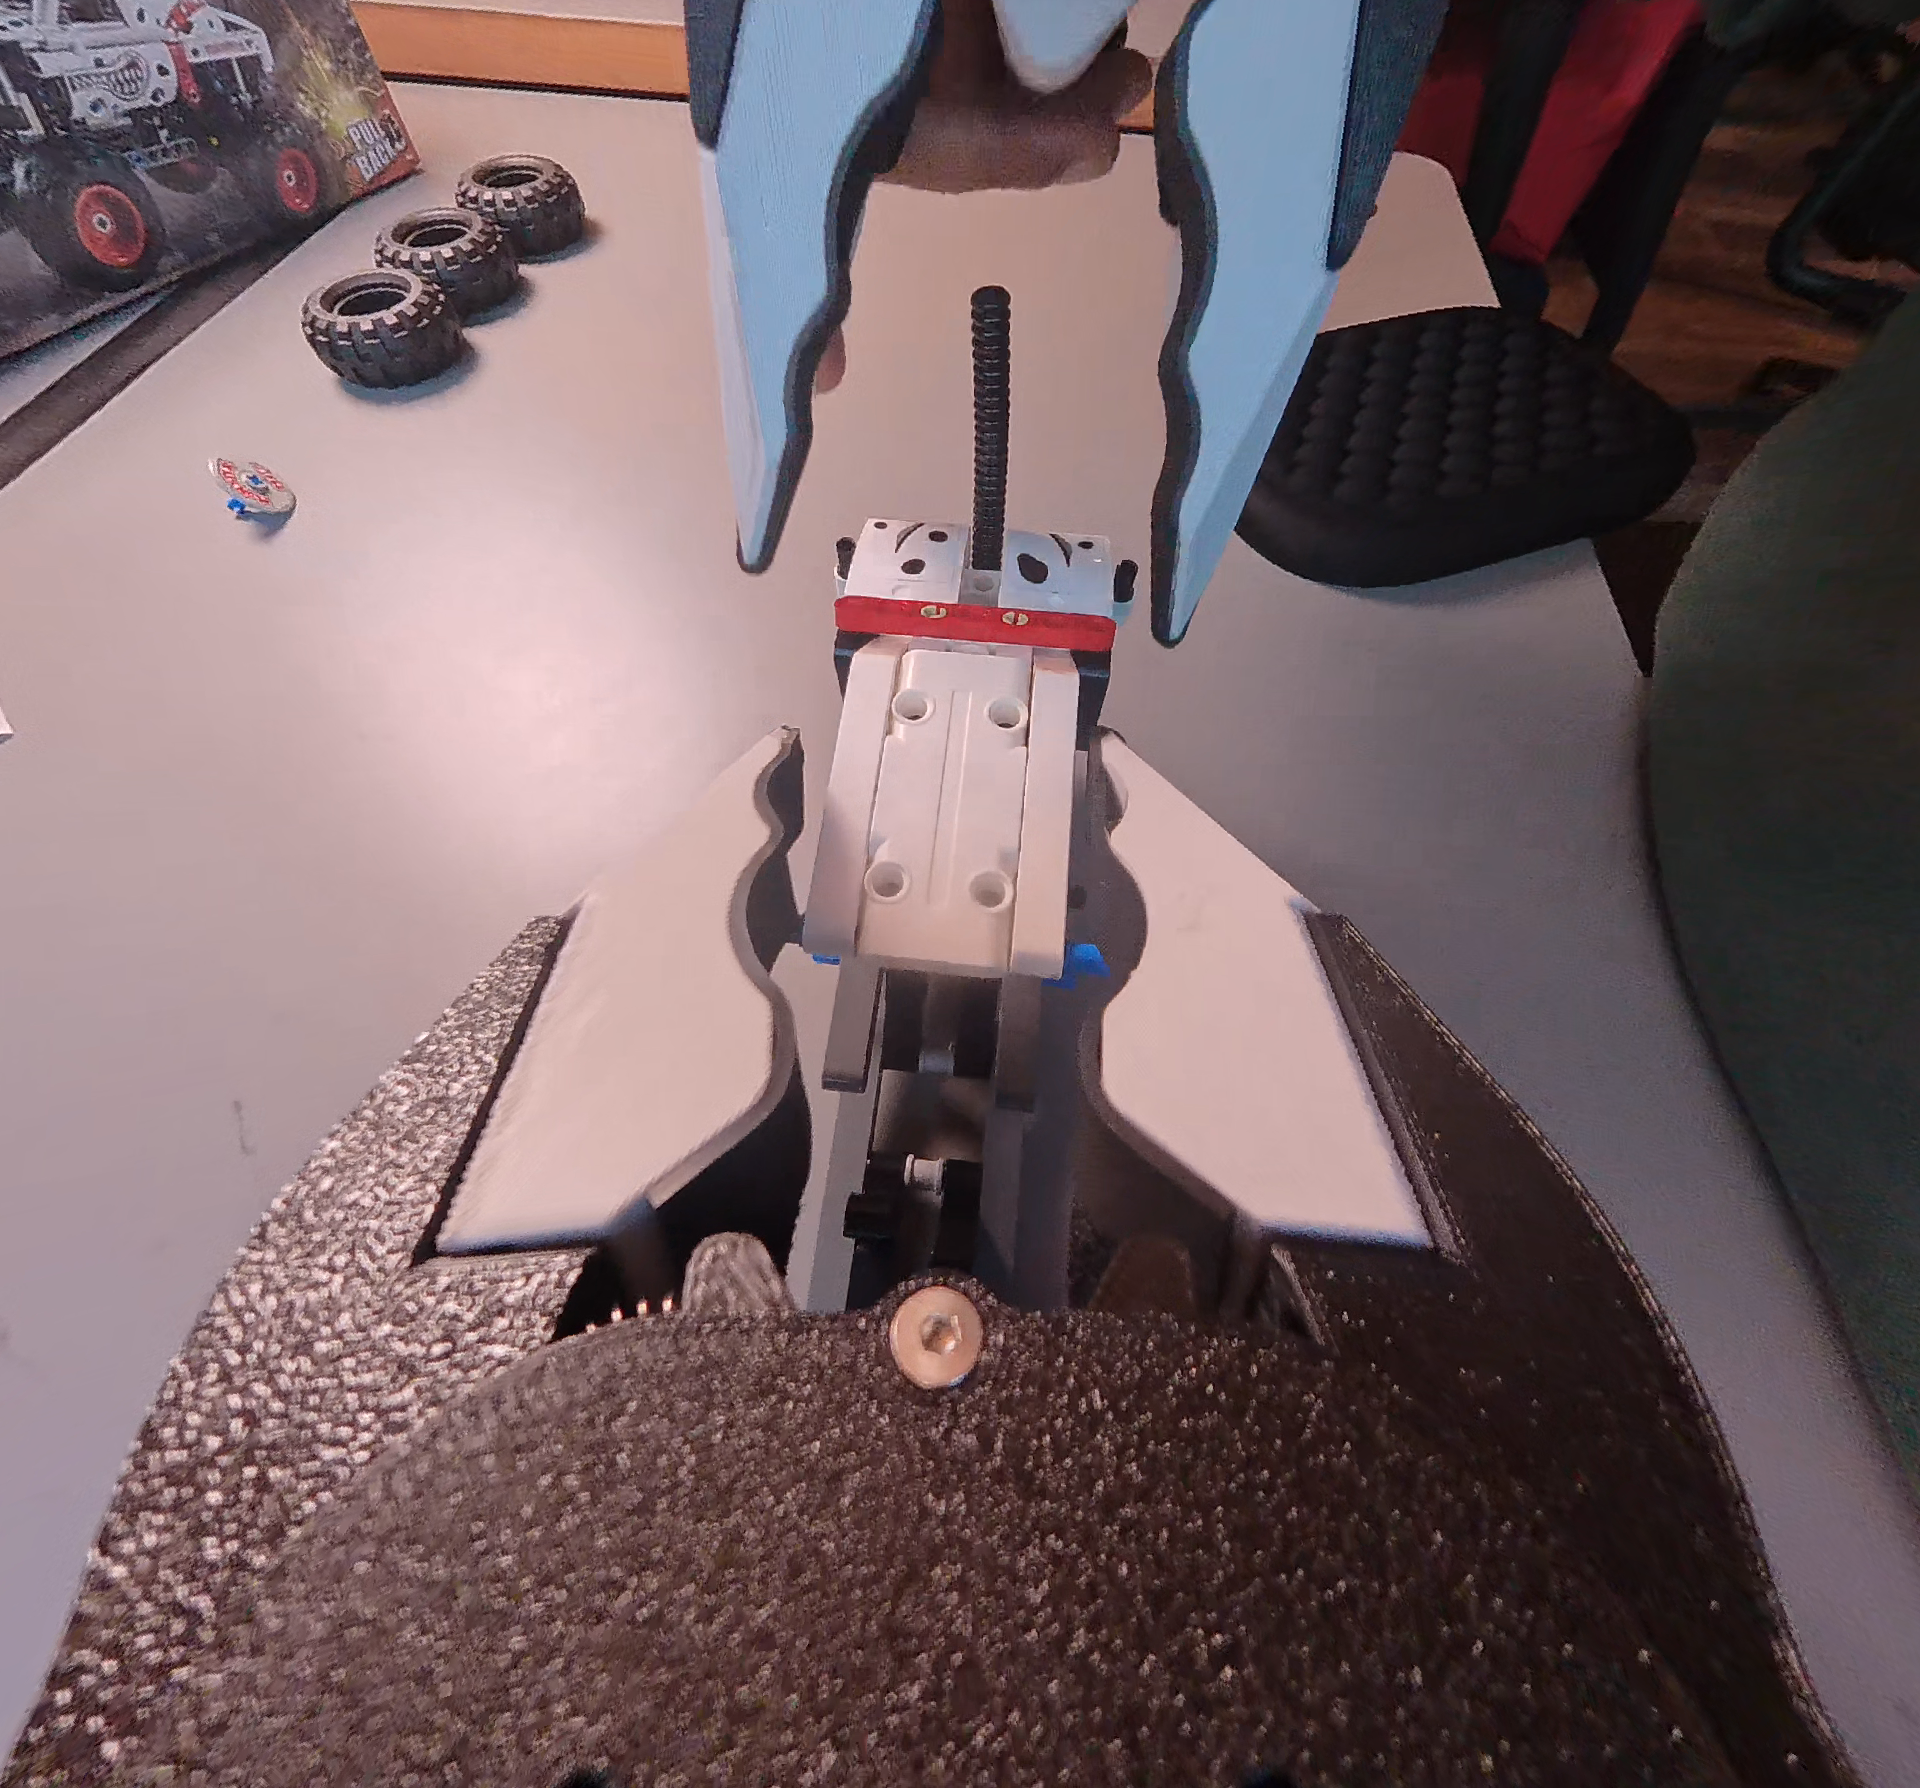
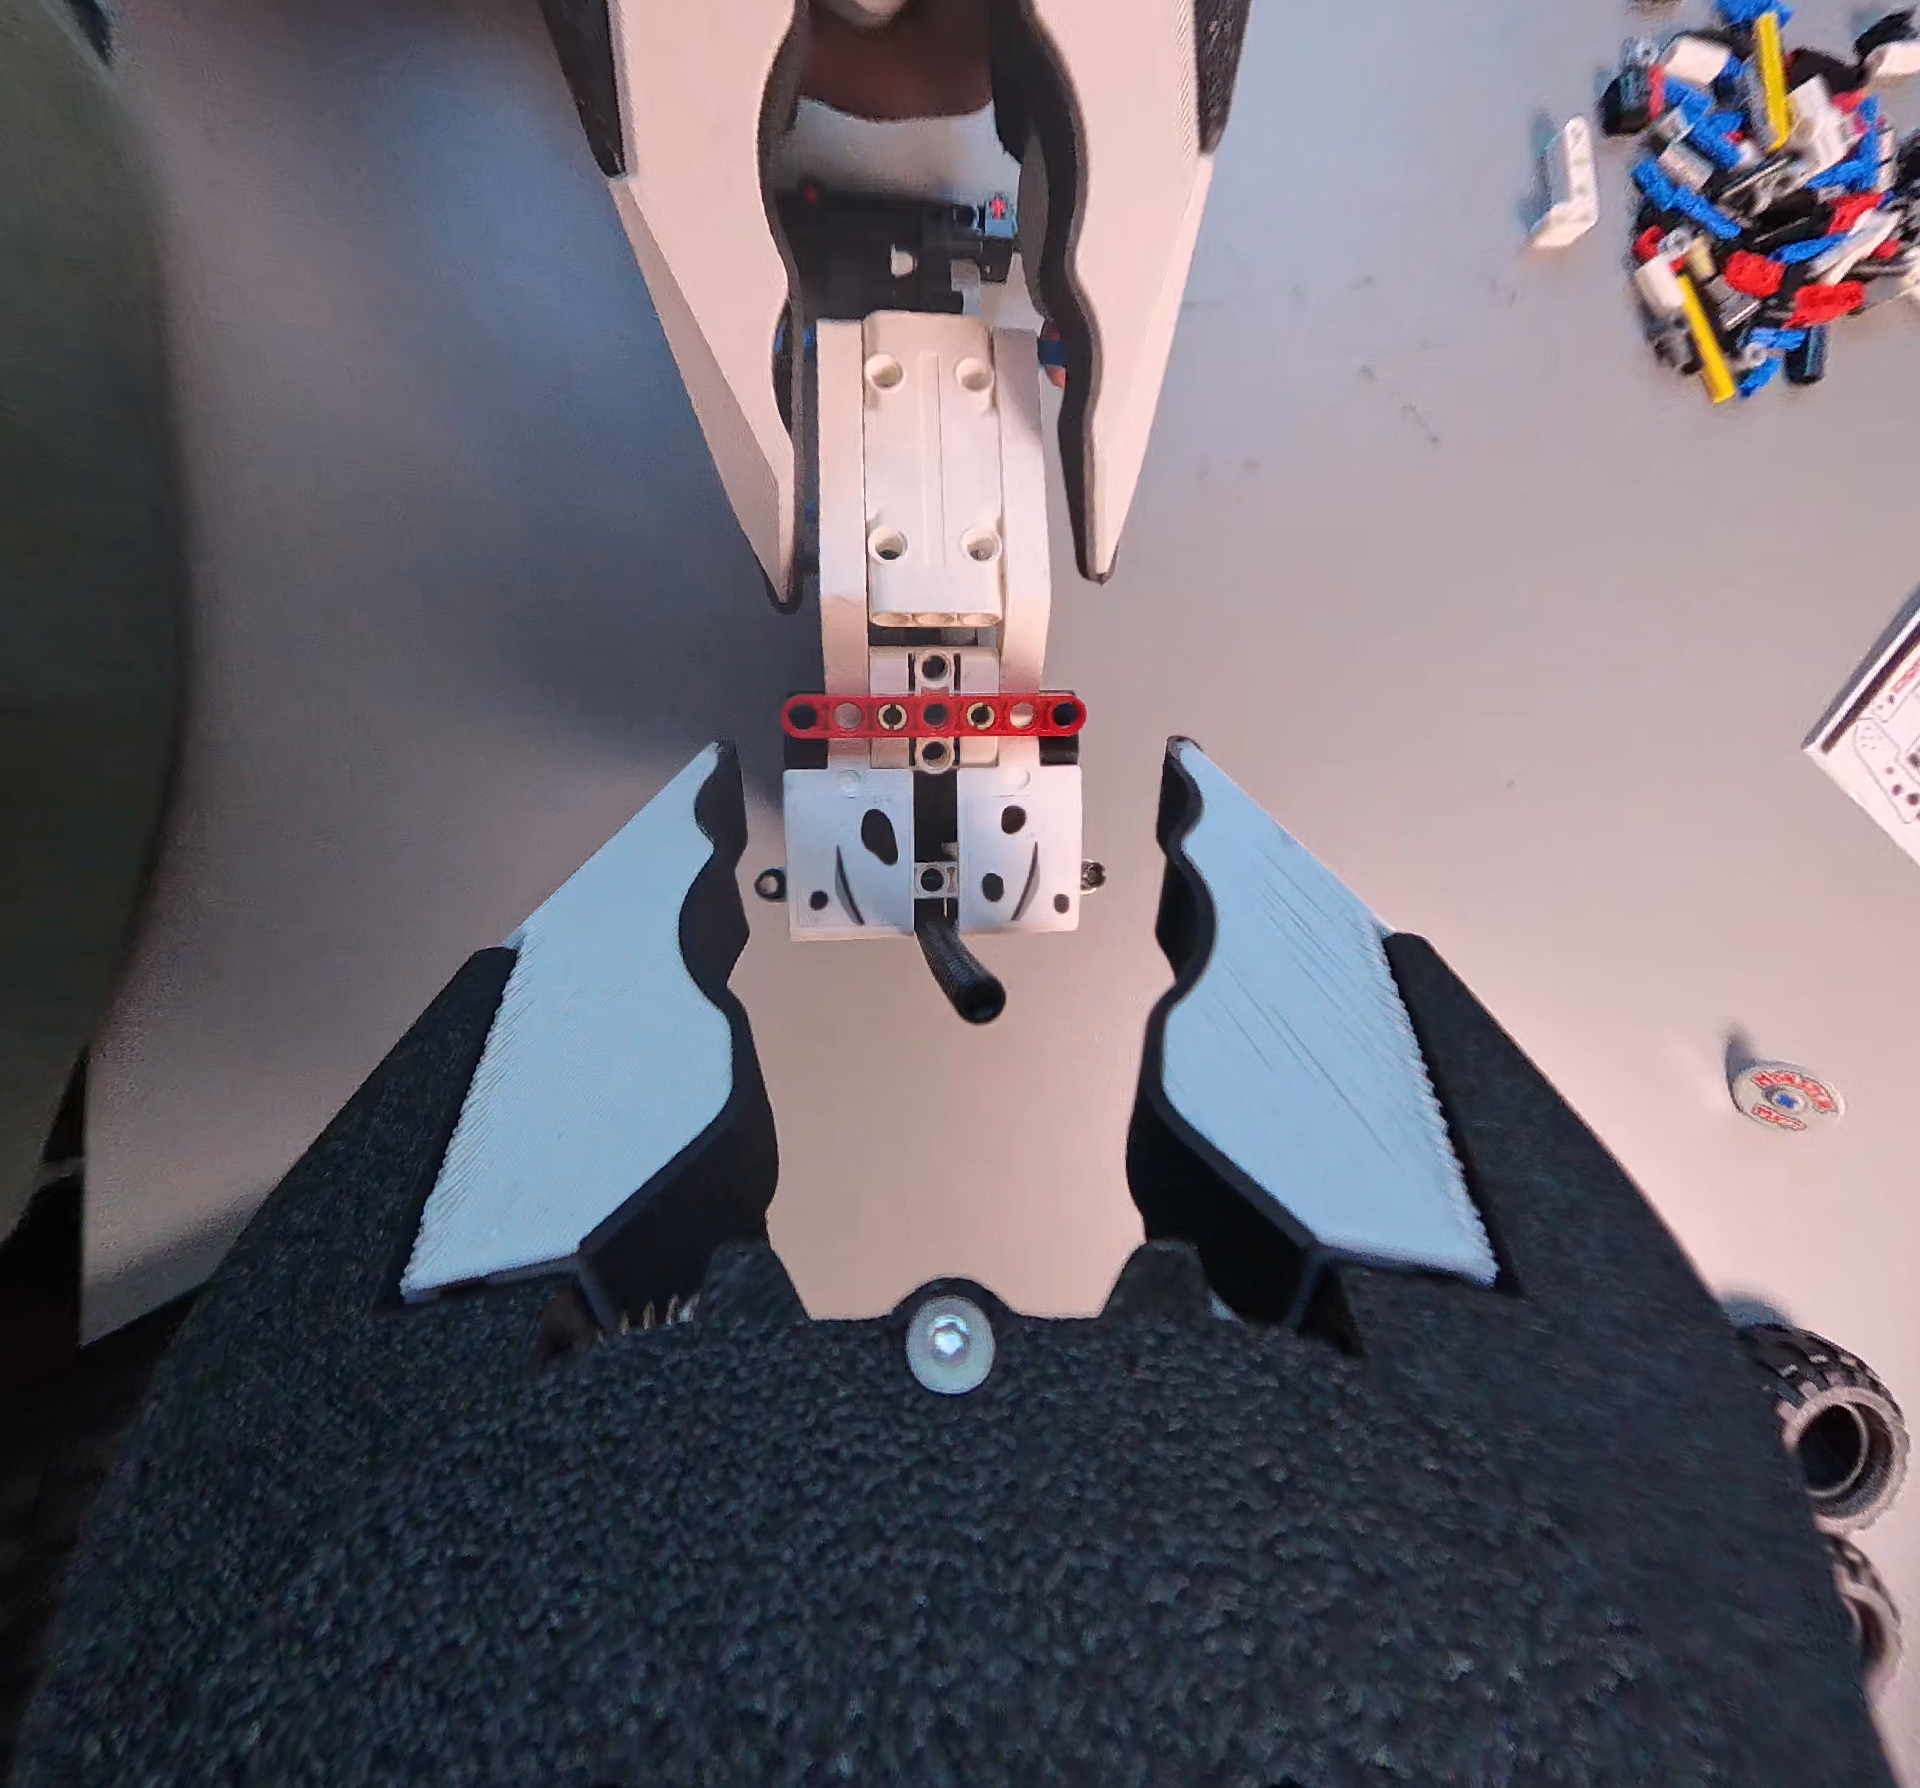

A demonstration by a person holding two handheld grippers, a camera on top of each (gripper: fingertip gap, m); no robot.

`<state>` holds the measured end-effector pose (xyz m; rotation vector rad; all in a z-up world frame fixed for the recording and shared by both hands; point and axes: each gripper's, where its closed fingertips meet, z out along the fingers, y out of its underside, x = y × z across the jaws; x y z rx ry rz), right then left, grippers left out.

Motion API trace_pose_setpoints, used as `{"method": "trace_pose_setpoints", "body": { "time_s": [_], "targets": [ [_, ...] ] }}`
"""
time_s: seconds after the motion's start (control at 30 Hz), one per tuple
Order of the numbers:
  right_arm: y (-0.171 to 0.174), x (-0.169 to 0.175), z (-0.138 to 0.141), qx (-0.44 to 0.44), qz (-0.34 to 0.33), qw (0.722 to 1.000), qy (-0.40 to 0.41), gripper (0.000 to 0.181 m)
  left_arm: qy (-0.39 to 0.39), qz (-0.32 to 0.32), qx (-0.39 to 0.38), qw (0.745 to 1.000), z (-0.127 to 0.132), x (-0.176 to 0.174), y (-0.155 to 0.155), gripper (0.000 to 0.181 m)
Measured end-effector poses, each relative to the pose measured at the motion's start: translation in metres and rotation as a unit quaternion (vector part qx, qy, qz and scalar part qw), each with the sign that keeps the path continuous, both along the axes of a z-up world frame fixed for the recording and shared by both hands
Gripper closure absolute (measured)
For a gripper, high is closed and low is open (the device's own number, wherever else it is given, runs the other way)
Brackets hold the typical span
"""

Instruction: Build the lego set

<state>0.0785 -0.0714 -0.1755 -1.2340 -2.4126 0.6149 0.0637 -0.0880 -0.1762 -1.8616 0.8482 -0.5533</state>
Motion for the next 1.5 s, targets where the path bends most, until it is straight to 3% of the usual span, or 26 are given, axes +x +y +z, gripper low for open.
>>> {"method": "trace_pose_setpoints", "body": {
  "time_s": [0.17, 0.53, 0.87, 1.0, 1.17, 1.3, 1.5],
  "targets": [
    [-0.006, -0.005, -0.009, -0.004, 0.017, 1.000, -0.016, 0.120, 0.005, 0.004, -0.002, 1.000, -0.002, 0.002, 0.003, 0.124],
    [-0.008, -0.007, -0.006, -0.026, 0.028, 0.999, 0.016, 0.122, 0.095, 0.016, -0.020, 0.995, -0.028, 0.000, 0.006, 0.124],
    [-0.010, -0.004, -0.002, -0.068, 0.029, 0.996, 0.048, 0.123, 0.037, -0.003, -0.010, 0.999, -0.011, 0.008, 0.003, 0.125],
    [-0.016, -0.006, 0.001, -0.092, 0.038, 0.992, 0.076, 0.123, 0.045, -0.015, -0.008, 0.999, -0.019, 0.019, 0.004, 0.104],
    [-0.015, -0.004, -0.004, -0.105, 0.034, 0.990, 0.093, 0.123, 0.046, -0.012, -0.020, 0.999, -0.023, 0.023, 0.009, 0.113],
    [-0.017, 0.000, -0.003, -0.111, 0.041, 0.988, 0.102, 0.123, 0.113, -0.023, -0.050, 0.992, -0.044, 0.022, 0.004, 0.112],
    [-0.015, 0.001, 0.001, -0.152, 0.029, 0.981, 0.116, 0.123, 0.092, -0.019, -0.057, 0.994, -0.037, 0.021, 0.004, 0.115]
  ]
}}
